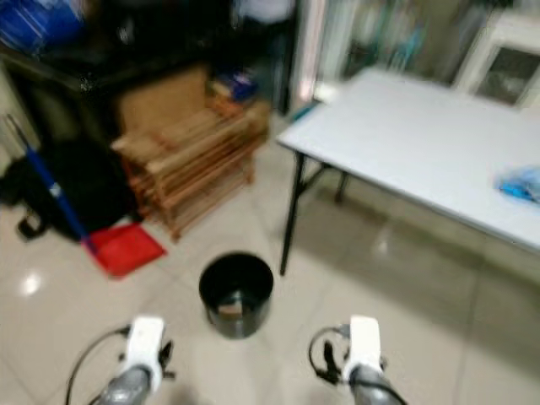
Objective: Picking trash to rubbish bin
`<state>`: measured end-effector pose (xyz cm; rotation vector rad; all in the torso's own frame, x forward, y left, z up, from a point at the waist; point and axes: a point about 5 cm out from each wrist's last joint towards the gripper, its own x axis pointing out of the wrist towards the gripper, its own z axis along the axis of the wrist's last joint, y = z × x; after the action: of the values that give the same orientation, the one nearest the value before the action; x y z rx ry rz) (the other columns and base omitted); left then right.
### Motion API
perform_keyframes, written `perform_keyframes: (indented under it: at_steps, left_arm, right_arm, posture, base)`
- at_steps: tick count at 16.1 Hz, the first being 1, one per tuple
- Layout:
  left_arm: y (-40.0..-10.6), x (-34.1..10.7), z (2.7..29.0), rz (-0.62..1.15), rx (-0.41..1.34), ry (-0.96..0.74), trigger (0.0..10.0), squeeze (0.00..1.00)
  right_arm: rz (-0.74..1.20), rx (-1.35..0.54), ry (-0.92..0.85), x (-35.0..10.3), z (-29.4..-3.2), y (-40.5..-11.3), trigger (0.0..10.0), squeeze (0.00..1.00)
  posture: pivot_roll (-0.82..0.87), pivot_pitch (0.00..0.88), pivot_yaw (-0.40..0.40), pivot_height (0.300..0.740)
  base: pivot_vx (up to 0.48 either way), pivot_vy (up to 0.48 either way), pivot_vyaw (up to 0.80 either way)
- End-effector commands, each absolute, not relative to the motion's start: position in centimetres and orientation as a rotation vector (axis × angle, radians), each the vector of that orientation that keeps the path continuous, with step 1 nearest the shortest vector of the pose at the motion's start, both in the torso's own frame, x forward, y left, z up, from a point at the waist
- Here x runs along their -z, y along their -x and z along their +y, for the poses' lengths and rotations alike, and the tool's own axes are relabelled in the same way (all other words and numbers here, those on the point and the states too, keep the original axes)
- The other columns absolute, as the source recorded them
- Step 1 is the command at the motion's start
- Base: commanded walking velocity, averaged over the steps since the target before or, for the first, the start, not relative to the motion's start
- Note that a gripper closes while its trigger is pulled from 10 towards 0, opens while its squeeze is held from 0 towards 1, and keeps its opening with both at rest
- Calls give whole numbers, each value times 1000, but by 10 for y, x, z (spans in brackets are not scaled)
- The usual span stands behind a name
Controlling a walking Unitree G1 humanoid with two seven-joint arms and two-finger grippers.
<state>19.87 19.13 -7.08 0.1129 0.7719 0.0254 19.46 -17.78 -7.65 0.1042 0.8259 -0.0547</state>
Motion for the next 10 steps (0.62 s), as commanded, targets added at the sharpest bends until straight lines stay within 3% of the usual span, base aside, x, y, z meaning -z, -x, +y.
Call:
perform_keyframes:
  at_steps: [1, 7, 10]
  left_arm:
    - [-202, 68, 198, 758, -39, -125, 10000, 0]
    - [-204, 67, 198, 759, -57, -146, 10000, 0]
    - [-204, 67, 199, 758, -69, -135, 10000, 0]
  right_arm:
    - [824, 60, -122, 76, -176, -196, 10000, 0]
    - [832, 61, -123, 76, -176, -196, 10000, 0]
    - [841, 53, -125, 76, -175, -196, 10000, 0]
  posture:
    - [6, 35, -72, 740]
    - [2, 48, -80, 740]
    - [5, 49, -84, 740]
  base:
    - [0, 0, 0]
    - [0, 0, 0]
    - [0, 0, -796]
